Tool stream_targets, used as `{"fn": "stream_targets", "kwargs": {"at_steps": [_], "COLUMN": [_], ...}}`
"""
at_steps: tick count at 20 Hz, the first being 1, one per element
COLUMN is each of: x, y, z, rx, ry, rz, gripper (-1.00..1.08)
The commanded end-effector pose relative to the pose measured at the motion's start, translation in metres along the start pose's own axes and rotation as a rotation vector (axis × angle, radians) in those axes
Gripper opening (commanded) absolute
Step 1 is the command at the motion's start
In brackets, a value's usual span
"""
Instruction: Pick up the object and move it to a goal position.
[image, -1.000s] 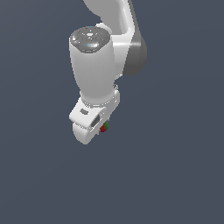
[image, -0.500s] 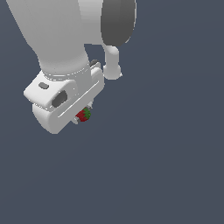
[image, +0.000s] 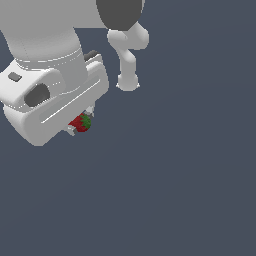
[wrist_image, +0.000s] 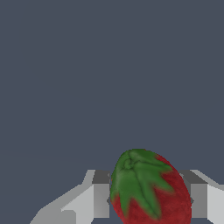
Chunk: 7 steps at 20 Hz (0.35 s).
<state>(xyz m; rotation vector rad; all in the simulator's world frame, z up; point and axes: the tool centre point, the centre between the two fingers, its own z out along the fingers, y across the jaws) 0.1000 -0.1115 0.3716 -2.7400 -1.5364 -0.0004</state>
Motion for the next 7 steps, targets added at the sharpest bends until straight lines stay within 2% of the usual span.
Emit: {"fn": "stream_targets", "kwargs": {"at_steps": [1, 7], "x": [-0.0016, -0.003], "y": [0.0022, 0.0042], "z": [-0.0047, -0.0083], "rx": [0.0, 0.0], "ry": [0.0, 0.0], "rz": [0.0, 0.0], "gripper": [-1.0, -1.0]}}
